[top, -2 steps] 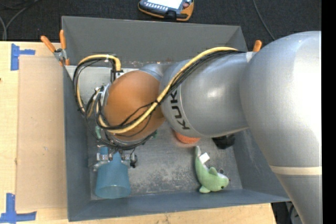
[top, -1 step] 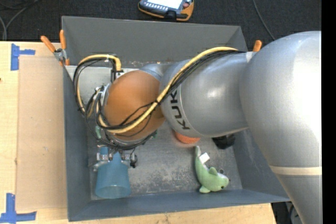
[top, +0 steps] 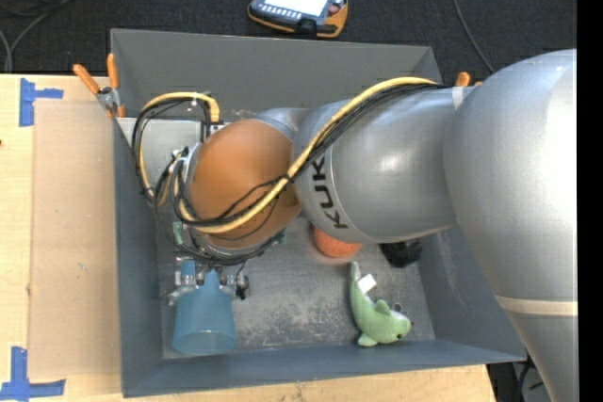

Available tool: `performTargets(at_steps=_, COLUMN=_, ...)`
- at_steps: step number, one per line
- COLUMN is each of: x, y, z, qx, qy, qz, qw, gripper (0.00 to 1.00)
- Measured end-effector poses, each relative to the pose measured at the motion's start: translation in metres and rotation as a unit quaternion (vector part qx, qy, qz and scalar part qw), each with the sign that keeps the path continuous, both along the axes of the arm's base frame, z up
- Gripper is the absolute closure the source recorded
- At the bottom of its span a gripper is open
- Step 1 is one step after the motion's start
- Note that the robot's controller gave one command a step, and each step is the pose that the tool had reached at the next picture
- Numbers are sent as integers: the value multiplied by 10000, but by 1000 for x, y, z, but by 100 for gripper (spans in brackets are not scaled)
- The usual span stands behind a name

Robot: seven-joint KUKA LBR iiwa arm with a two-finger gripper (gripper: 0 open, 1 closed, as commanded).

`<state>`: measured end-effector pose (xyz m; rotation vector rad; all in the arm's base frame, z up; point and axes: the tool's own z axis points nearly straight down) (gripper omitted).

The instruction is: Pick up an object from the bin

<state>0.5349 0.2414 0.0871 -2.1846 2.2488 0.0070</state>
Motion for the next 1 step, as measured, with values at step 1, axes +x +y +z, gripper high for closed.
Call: performTargets(at_steps=1, x=-1, y=0, z=31, qx=0, qy=16, qz=-9, qw=10000, gripper=100)
